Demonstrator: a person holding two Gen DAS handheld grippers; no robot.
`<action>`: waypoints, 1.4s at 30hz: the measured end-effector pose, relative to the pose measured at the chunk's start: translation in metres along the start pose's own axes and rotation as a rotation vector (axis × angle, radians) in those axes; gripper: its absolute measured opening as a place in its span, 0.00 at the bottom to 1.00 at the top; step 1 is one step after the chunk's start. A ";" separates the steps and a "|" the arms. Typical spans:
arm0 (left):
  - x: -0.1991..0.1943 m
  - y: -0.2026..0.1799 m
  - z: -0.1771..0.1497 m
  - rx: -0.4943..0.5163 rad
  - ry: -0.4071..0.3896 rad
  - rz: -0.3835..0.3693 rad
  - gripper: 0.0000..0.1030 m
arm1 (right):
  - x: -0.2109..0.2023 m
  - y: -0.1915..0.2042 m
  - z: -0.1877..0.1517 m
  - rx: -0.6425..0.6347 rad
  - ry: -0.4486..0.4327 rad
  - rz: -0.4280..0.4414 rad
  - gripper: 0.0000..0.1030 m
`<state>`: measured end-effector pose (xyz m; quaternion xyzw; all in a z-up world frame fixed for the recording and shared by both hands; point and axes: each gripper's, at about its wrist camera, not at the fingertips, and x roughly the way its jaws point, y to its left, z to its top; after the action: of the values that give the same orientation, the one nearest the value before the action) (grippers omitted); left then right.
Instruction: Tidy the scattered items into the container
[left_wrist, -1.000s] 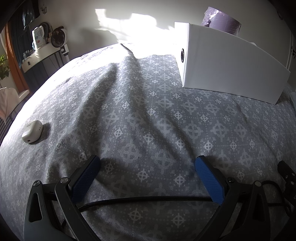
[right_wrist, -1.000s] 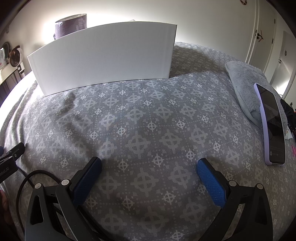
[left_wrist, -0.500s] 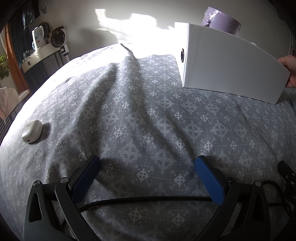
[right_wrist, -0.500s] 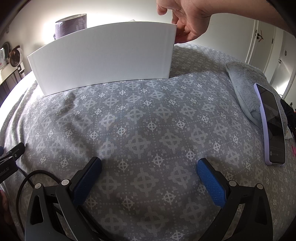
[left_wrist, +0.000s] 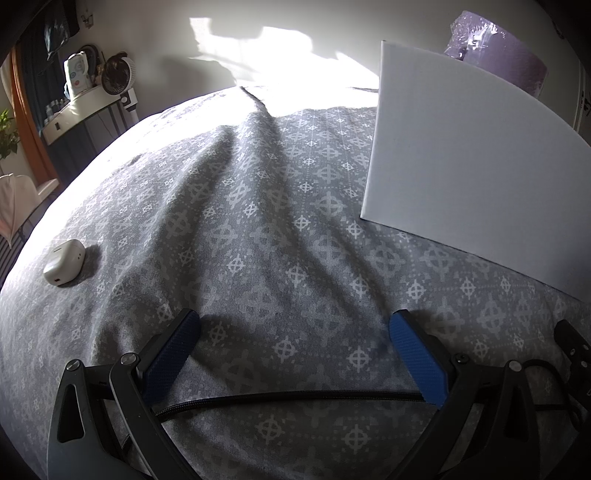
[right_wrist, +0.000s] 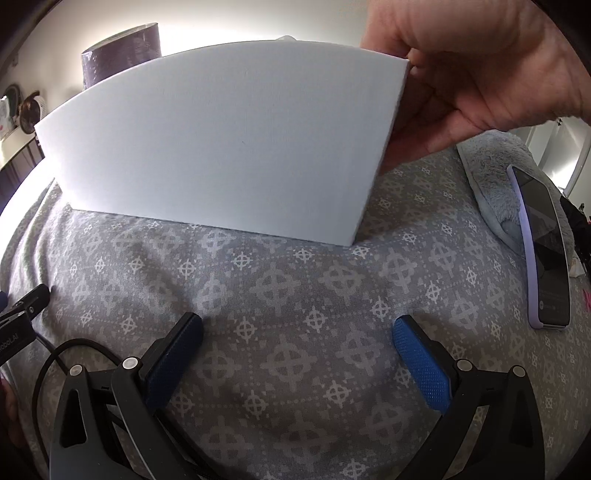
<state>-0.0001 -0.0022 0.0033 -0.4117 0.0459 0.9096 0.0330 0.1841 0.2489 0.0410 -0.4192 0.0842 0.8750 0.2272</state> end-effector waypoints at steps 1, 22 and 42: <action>-0.001 0.001 0.000 0.000 0.000 0.000 1.00 | 0.000 0.000 0.000 0.000 0.000 0.000 1.00; 0.006 -0.004 0.001 0.003 -0.001 -0.003 1.00 | -0.003 0.004 -0.001 0.000 -0.001 0.000 1.00; 0.008 -0.004 0.003 0.007 -0.001 -0.004 1.00 | -0.003 0.010 -0.002 -0.004 0.002 -0.003 1.00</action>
<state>-0.0070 0.0023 -0.0009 -0.4112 0.0482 0.9096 0.0361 0.1821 0.2382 0.0420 -0.4208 0.0820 0.8742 0.2278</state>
